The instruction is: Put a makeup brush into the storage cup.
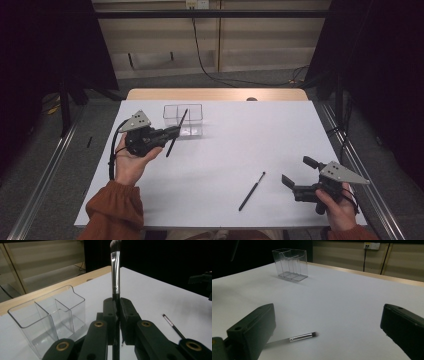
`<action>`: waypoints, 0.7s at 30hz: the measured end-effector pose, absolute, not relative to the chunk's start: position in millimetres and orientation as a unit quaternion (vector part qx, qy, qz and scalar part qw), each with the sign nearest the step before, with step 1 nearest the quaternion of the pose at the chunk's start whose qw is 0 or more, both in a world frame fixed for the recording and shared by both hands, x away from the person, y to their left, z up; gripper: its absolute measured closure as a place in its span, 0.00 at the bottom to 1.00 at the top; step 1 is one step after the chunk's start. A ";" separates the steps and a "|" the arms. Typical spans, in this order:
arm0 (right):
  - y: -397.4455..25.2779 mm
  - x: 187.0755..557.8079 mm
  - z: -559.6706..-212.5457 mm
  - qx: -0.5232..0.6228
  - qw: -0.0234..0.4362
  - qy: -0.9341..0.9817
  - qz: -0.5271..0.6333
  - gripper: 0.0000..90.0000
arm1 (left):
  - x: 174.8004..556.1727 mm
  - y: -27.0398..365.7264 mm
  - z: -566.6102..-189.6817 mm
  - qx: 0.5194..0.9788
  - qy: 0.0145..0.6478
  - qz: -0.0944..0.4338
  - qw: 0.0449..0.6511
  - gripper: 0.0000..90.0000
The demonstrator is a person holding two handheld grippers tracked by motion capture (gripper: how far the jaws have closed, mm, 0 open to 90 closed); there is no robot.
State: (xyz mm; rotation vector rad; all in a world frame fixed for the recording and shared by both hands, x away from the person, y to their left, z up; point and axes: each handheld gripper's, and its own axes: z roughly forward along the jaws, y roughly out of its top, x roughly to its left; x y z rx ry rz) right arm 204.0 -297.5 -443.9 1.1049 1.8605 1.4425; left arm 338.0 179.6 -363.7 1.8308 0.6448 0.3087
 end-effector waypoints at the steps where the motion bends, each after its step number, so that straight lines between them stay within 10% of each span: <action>1: -297.7 204.1 -443.9 0.410 0.268 0.689 0.534 0.00 | 338.7 179.2 -362.6 0.776 0.272 0.135 0.553 0.93; 21: -298.1 203.8 -443.9 0.410 0.267 0.689 0.535 0.00 | 369.1 175.1 -352.4 0.764 0.294 0.160 0.552 0.93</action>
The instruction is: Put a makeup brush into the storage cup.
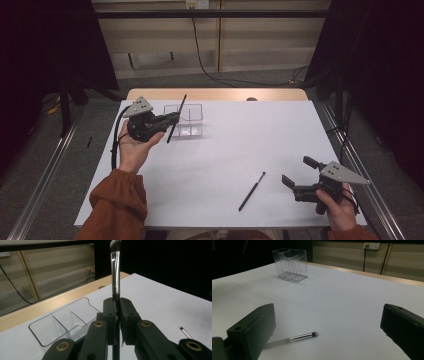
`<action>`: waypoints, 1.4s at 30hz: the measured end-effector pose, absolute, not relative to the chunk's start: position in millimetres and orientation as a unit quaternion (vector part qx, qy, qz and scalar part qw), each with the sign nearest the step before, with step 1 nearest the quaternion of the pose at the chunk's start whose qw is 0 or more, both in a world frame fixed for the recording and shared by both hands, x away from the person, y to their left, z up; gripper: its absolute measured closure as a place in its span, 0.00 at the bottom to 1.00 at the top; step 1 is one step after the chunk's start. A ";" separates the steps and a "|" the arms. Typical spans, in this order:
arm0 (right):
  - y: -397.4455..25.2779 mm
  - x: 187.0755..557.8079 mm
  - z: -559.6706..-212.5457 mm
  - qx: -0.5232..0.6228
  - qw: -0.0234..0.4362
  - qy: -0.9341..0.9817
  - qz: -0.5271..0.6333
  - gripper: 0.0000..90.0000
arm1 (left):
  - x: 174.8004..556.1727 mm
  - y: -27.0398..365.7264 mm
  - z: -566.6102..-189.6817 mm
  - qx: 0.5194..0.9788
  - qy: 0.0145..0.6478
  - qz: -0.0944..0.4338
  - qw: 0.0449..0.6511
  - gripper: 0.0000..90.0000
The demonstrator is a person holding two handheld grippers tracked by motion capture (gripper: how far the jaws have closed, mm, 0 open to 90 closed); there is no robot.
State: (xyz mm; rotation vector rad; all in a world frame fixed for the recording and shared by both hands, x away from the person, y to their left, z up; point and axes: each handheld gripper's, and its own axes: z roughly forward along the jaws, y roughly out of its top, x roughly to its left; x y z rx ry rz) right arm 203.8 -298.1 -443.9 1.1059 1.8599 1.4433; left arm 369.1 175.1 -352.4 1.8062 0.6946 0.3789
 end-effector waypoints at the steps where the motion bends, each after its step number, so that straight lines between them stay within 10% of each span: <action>1: -298.2 203.8 -443.9 0.411 0.267 0.689 0.535 0.00 | 370.6 175.6 -352.3 0.762 0.295 0.161 0.553 0.93; 42: -298.1 203.3 -444.2 0.407 0.265 0.691 0.536 0.00 | 437.8 170.0 -335.7 0.727 0.340 0.191 0.565 0.93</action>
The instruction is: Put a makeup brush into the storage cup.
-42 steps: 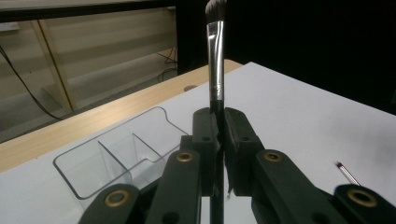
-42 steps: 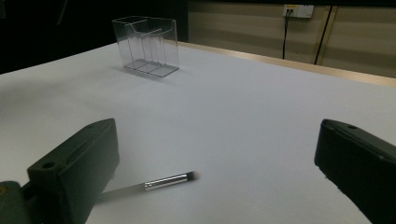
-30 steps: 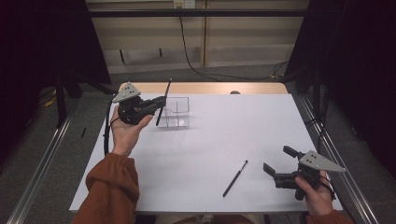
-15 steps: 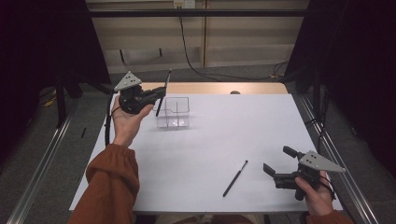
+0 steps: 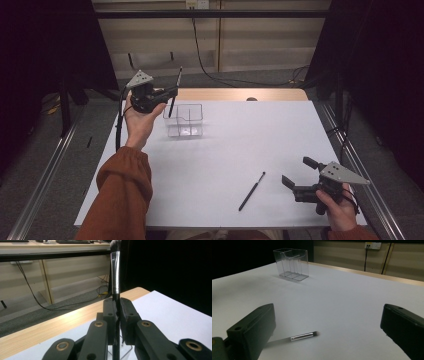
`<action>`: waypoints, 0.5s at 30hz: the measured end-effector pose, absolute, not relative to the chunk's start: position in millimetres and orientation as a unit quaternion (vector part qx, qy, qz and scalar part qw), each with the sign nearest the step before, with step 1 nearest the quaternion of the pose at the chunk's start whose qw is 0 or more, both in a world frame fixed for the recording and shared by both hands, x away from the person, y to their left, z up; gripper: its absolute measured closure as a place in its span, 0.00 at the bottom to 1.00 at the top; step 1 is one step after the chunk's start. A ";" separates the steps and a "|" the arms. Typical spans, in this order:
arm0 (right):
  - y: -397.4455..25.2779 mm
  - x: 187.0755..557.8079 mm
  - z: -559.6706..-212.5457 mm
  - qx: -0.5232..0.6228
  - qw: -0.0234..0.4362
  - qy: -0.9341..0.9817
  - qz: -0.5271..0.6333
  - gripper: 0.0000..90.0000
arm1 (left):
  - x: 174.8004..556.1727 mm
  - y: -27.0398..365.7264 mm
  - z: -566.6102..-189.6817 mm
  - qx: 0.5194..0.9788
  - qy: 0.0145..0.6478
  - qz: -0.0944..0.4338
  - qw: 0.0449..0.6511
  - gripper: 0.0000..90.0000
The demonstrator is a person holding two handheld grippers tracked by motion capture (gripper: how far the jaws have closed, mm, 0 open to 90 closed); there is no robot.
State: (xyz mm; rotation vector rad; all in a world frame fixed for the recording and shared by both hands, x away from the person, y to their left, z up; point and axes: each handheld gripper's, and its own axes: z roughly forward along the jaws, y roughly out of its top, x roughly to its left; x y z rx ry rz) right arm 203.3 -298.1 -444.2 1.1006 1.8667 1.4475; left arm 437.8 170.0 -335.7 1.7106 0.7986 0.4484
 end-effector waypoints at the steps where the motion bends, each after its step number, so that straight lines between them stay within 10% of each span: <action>1: -298.3 203.4 -444.3 0.407 0.265 0.691 0.535 0.00 | 440.2 170.2 -336.2 0.725 0.341 0.189 0.567 0.93; 15: -299.0 203.1 -444.6 0.408 0.263 0.690 0.537 0.00 | 467.4 167.5 -352.0 0.726 0.357 0.205 0.551 0.93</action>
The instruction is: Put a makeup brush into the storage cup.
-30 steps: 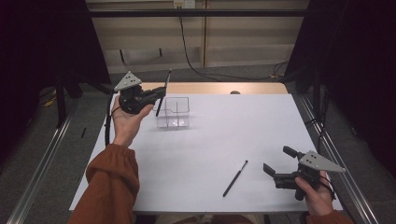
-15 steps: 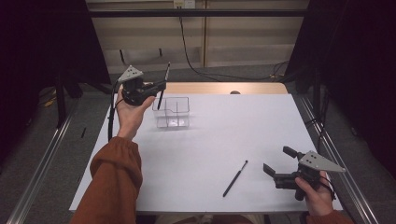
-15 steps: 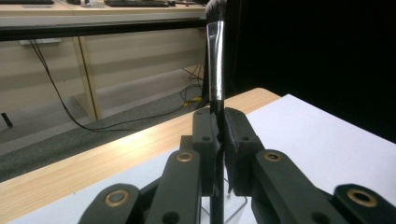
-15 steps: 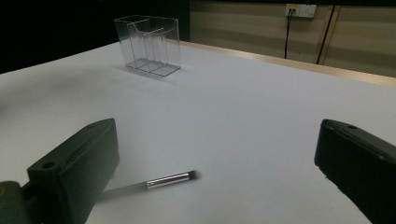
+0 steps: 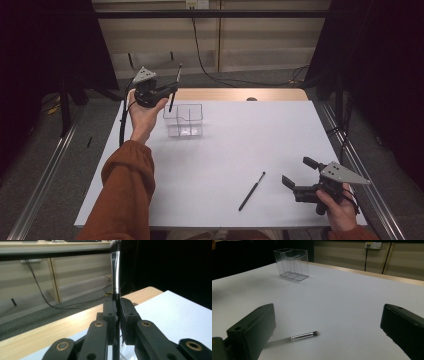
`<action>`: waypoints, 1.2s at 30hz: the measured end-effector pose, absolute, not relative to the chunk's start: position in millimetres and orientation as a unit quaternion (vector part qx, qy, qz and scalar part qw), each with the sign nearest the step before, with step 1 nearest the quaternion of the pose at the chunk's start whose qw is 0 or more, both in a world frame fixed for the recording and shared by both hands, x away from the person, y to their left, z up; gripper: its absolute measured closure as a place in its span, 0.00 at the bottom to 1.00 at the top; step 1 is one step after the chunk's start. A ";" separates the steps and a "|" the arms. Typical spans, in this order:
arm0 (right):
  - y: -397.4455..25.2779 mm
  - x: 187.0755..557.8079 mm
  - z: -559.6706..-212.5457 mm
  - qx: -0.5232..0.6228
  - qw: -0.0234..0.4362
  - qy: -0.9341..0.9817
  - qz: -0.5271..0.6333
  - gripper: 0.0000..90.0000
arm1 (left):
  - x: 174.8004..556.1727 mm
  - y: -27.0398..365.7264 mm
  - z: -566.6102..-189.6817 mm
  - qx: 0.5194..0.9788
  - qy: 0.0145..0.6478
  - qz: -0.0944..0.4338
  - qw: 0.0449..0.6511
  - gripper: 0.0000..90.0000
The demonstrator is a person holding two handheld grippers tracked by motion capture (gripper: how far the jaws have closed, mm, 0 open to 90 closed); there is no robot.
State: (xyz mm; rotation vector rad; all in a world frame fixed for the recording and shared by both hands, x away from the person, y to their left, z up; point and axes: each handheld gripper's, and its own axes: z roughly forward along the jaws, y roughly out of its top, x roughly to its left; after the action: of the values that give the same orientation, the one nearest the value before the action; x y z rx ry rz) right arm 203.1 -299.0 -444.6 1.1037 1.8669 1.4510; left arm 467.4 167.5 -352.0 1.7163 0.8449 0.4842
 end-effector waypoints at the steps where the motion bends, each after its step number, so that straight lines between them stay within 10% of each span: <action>1: -299.2 203.0 -444.7 0.409 0.263 0.690 0.536 0.00 | 468.1 168.2 -353.5 0.723 0.360 0.204 0.553 0.93; 36: -299.3 202.8 -445.4 0.408 0.263 0.692 0.534 0.00 | 474.6 172.2 -395.2 0.736 0.378 0.186 0.530 0.93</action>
State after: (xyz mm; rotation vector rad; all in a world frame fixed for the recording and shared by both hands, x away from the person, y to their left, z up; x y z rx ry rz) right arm 202.8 -299.3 -445.4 1.1046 1.8731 1.4435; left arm 474.6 172.2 -395.2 1.7583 0.9017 0.4441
